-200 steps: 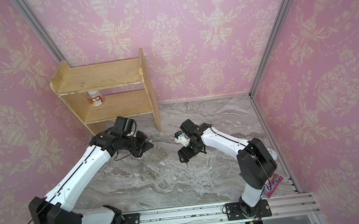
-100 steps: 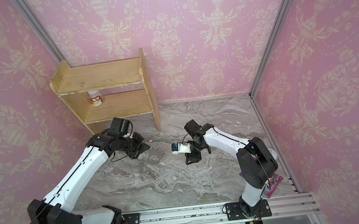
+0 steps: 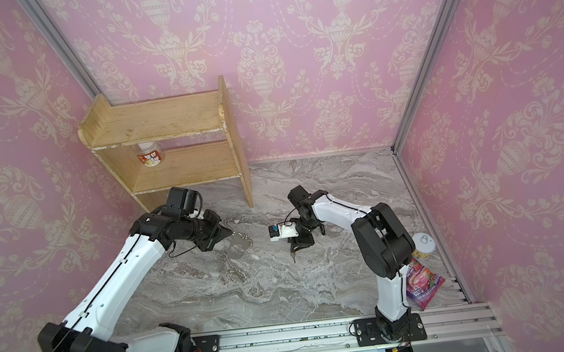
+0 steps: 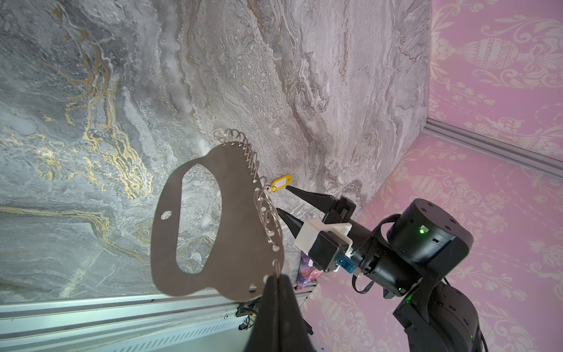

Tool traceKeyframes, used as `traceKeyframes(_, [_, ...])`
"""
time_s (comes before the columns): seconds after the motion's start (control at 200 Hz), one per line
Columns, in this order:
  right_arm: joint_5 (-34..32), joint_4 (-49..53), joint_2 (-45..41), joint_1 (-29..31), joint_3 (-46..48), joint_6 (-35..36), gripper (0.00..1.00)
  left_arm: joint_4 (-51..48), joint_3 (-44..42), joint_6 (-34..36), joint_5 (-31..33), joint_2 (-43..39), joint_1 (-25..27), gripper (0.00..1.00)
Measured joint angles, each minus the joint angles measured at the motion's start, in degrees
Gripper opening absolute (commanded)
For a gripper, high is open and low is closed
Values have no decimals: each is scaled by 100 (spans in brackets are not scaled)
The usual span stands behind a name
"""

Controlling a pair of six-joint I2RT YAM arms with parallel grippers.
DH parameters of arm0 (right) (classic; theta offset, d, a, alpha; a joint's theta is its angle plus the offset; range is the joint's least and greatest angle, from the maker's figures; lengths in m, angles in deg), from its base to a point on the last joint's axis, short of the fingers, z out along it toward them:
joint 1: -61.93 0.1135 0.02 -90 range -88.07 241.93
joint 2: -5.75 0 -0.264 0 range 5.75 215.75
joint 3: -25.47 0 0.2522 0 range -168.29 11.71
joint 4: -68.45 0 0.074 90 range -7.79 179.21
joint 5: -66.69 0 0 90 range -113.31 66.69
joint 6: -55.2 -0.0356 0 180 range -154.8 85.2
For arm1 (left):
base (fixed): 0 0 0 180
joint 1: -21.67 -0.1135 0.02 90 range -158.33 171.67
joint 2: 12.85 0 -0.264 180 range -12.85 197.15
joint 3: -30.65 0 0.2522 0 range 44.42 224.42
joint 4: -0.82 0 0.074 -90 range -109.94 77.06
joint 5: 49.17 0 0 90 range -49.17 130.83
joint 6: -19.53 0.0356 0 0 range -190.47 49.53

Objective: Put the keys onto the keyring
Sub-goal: 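Center the right gripper fingers over the key ring and descend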

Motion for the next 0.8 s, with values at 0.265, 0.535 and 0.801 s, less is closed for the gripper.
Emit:
traceKeyframes(0.265, [-31,0,114,-37,-22,160,37,4,-20,0,-61,0,-26,0])
traceKeyframes(0.535, [-208,-68,144,-35,28,216,37,7,-20,0,-63,0,-26,0])
traceKeyframes(0.801, [-367,-136,157,26,48,299,37,20,-42,0,-63,0,-26,0])
